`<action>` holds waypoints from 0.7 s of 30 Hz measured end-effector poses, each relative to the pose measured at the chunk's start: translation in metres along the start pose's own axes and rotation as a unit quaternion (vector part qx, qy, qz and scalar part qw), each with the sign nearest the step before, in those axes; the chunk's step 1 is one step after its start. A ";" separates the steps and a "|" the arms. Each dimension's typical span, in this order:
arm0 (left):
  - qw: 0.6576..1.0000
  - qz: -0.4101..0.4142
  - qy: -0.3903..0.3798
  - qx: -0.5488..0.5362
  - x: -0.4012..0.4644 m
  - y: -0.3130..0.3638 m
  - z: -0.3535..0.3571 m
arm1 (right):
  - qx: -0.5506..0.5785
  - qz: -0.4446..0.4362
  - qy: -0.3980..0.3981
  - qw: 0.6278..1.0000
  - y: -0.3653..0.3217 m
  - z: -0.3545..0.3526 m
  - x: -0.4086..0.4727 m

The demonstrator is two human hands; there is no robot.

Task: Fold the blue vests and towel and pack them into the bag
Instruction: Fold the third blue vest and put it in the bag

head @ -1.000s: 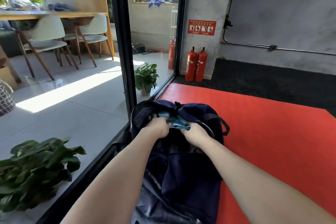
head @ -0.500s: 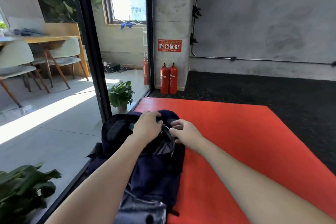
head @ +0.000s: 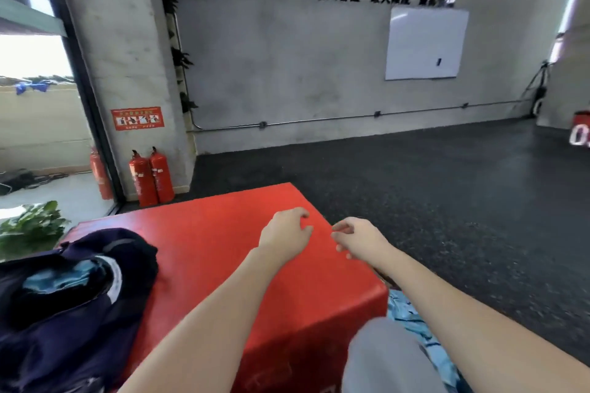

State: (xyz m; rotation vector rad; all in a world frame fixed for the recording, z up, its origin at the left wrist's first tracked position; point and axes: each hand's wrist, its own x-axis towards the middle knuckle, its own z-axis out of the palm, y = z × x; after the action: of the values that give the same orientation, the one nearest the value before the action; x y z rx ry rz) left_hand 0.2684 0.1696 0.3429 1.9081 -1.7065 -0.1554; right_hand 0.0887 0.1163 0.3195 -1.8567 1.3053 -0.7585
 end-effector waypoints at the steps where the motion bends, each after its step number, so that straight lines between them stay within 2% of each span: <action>1: 1.000 0.014 -0.015 -0.005 -0.001 0.022 0.018 | -0.002 0.015 0.011 1.000 0.020 -0.020 -0.009; 6: 0.994 0.063 -0.093 -0.001 -0.008 0.107 0.110 | -0.001 0.102 0.048 0.994 0.119 -0.094 -0.053; 10: 0.984 0.078 -0.162 0.012 -0.012 0.145 0.176 | -0.007 0.165 0.057 0.985 0.198 -0.125 -0.073; 15: 0.969 0.059 -0.237 0.035 -0.016 0.158 0.256 | -0.025 0.209 0.046 0.977 0.282 -0.136 -0.081; 21: 0.951 0.016 -0.307 0.038 -0.017 0.137 0.344 | -0.021 0.262 -0.006 0.965 0.373 -0.115 -0.069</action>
State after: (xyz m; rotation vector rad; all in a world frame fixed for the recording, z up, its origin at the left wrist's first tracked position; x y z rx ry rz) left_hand -0.0078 0.0680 0.1178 2.0147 -2.1569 -0.7480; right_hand -0.2172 0.0742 0.0712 -1.4380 1.7140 -0.4369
